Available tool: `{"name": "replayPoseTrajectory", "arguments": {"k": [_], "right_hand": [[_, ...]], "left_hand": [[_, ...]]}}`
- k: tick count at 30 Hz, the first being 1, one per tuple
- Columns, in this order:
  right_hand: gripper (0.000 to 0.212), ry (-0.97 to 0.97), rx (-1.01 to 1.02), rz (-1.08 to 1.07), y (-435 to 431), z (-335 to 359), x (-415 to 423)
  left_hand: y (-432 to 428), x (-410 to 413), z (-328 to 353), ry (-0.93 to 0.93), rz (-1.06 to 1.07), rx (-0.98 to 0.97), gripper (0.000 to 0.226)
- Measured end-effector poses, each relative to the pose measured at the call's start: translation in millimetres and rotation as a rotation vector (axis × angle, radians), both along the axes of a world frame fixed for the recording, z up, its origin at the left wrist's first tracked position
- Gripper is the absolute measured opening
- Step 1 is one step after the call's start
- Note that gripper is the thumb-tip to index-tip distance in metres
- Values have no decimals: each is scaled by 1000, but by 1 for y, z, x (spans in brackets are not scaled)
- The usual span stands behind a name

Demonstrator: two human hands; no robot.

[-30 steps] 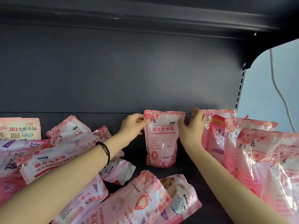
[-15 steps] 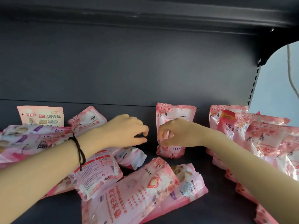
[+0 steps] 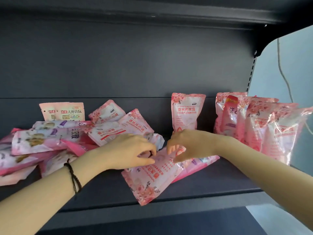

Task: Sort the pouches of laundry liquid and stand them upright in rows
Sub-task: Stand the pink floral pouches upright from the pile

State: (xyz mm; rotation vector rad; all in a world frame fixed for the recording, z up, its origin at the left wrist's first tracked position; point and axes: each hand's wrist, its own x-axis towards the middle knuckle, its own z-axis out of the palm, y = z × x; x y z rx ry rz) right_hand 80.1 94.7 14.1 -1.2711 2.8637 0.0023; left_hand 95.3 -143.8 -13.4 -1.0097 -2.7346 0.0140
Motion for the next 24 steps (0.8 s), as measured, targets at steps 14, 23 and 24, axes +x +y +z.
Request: {"name": "replayPoseTrajectory", "arguments": {"k": [14,23,24], "right_hand": [[28,218,-59,-5,0,-41,8],[14,239,-279,-52,41,-32,9],[13,237,-326,-68,46,-30,8]], "left_hand": [[-5,31,-33,-99,294,446,14],[20,41,-46,-716,573,605,53],[25,40,-45,-764,583,638,56]]}}
